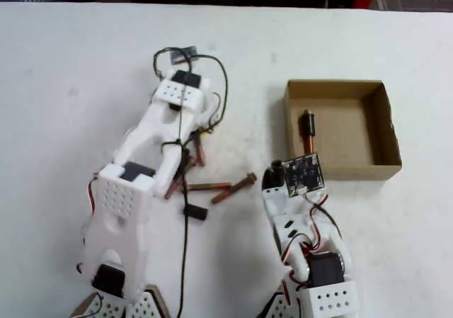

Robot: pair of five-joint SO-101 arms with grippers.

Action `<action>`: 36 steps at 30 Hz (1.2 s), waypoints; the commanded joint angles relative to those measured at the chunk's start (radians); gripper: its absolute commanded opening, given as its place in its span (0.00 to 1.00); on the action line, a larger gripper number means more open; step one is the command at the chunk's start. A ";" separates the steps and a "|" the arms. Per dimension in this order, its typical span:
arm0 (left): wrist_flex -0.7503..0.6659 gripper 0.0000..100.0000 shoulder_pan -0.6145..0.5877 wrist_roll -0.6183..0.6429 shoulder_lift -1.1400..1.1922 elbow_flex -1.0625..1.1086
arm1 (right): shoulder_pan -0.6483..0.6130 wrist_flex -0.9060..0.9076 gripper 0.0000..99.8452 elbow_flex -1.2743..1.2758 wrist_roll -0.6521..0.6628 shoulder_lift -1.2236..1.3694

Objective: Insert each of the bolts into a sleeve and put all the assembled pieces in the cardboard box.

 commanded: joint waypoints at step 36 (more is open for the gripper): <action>-0.064 0.02 0.048 -0.296 -0.041 -0.081 | -0.001 0.004 0.02 -0.006 0.025 -0.013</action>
